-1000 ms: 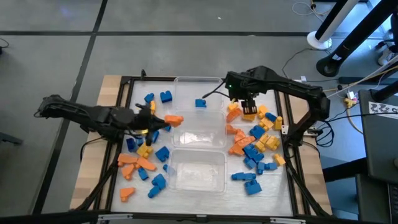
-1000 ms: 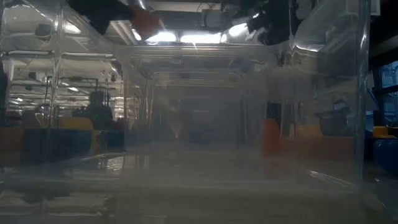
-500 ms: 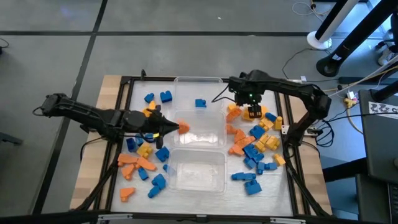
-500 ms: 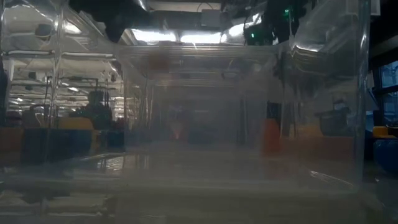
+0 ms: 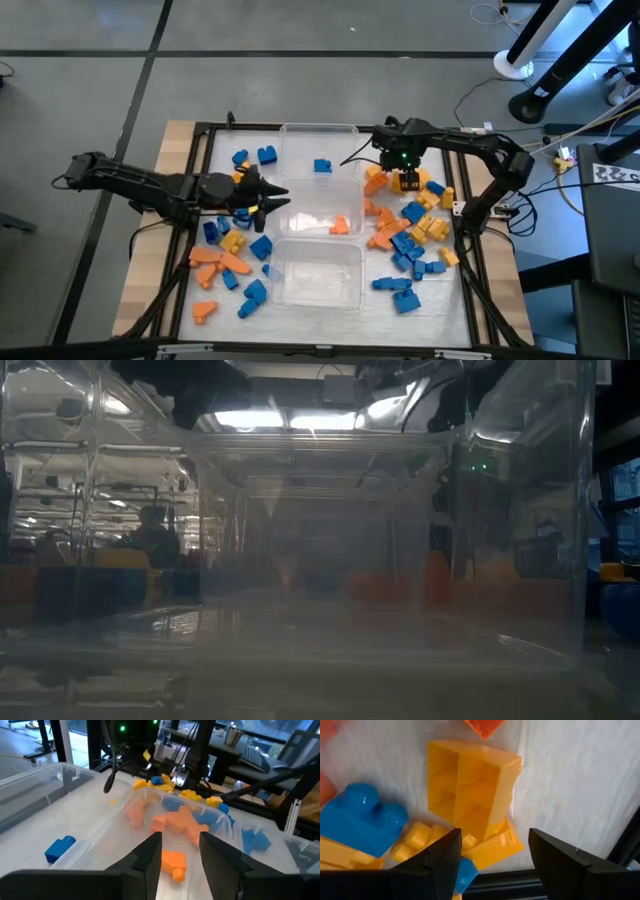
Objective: Sort blocks
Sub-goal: Put the yellow game piece into the bottom transparent bin
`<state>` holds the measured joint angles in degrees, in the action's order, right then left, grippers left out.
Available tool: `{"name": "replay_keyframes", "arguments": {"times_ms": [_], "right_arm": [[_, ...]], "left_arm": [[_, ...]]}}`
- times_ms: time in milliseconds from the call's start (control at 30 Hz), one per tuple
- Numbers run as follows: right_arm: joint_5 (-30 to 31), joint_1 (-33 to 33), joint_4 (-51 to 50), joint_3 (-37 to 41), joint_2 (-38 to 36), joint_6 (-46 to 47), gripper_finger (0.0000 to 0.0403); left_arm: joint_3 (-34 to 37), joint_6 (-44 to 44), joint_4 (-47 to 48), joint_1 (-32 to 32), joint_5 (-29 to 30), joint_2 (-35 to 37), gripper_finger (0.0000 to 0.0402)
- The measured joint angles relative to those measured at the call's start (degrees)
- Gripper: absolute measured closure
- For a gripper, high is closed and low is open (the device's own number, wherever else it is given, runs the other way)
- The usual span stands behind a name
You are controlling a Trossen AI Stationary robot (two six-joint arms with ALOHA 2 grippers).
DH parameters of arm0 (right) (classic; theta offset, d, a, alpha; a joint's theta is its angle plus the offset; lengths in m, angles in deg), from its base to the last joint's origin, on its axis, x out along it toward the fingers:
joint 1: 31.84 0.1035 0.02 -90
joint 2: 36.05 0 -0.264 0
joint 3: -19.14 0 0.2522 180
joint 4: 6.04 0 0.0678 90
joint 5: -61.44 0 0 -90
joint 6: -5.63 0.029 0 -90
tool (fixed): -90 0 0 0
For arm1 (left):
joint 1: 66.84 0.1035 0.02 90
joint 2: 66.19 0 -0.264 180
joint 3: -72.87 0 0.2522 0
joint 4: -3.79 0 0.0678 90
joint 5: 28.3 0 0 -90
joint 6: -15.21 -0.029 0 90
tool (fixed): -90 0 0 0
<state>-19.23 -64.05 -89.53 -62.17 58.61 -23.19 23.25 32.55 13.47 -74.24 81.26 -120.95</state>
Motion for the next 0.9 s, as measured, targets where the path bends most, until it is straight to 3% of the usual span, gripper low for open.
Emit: {"name": "replay_keyframes", "arguments": {"times_ms": [533, 667, 900], "right_arm": [[0.1, -0.9, 13.0, 9.3, 0.0, 0.1, 0.0182], [0.1, -0.9, 13.4, 9.9, 0.0, 0.2, 0.023], [-0.4, -0.9, 9.8, 8.7, 0.0, 1.8, 0.0356]], "left_arm": [[0.0, -0.8, 0.0, 0.0, 0.1, 0.3, 0.0279], [0.0, -0.7, 0.0, 0.0, 0.1, 0.3, 0.0279], [0.0, 1.9, 0.4, 0.1, 0.1, 3.9, 0.0279]]}}
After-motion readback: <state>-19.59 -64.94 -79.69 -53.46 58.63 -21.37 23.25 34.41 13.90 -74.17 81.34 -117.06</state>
